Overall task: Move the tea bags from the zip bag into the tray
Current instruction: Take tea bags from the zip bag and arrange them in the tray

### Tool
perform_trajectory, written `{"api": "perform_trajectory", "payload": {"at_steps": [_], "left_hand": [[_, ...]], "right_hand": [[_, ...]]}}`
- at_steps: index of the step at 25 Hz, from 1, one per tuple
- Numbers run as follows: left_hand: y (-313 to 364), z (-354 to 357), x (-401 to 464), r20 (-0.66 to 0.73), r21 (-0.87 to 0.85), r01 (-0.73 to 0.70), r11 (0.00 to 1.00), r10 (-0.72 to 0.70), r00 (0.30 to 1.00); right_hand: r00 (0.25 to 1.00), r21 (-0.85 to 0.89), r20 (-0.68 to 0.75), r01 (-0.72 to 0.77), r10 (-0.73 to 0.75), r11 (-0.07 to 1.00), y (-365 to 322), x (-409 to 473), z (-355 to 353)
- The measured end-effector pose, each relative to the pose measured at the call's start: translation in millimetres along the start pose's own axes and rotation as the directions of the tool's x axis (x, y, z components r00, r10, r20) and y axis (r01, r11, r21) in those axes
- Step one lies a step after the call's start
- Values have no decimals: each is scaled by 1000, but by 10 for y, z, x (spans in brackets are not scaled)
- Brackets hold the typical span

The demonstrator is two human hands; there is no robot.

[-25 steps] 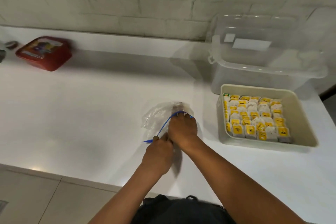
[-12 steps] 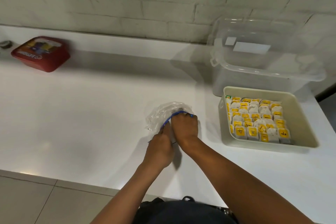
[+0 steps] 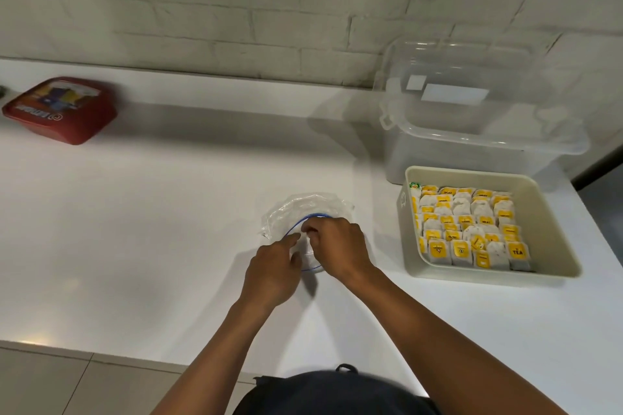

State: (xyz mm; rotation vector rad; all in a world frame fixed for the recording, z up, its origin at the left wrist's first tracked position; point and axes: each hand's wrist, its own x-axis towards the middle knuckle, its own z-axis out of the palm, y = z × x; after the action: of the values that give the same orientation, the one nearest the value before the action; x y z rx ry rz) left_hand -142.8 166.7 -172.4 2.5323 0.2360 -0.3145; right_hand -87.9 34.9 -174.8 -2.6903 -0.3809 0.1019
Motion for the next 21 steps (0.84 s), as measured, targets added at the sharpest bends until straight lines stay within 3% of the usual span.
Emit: {"api": "perform_trajectory", "payload": {"at_steps": [2,4,7,9,12,14,18,21], "left_hand": [[29,-31,21,-4,-84,-6,996,5,1000],[51,-70,27,17,-317,1,948,4,1000],[97,-135,1,119,-668,77,741,4,993],[114,-181,-23,183,-787,133,602,22,983],[88,-219,-42,212,-861,183,475,8,977],[71,-232,-49,213,-866,187,463,2,977],[112,-248,-104,148,-878,129,460,7,989],[138,-258,-133,146,-909,128,398,15,989]], "right_hand": [[998,268,-24,-54,62,962,-11,-29,-26],[994,484,-28,-75,101,872,-31,-48,-85],[989,706,29,-121,142,698,-93,-82,-201],[981,828,116,-183,157,531,-135,-119,-277],[969,913,206,-241,135,330,-149,-174,-373],[960,928,243,-272,141,253,-139,-197,-414],[946,933,274,-306,174,192,-94,-250,-432],[936,933,295,-326,193,153,-75,-289,-444]]}}
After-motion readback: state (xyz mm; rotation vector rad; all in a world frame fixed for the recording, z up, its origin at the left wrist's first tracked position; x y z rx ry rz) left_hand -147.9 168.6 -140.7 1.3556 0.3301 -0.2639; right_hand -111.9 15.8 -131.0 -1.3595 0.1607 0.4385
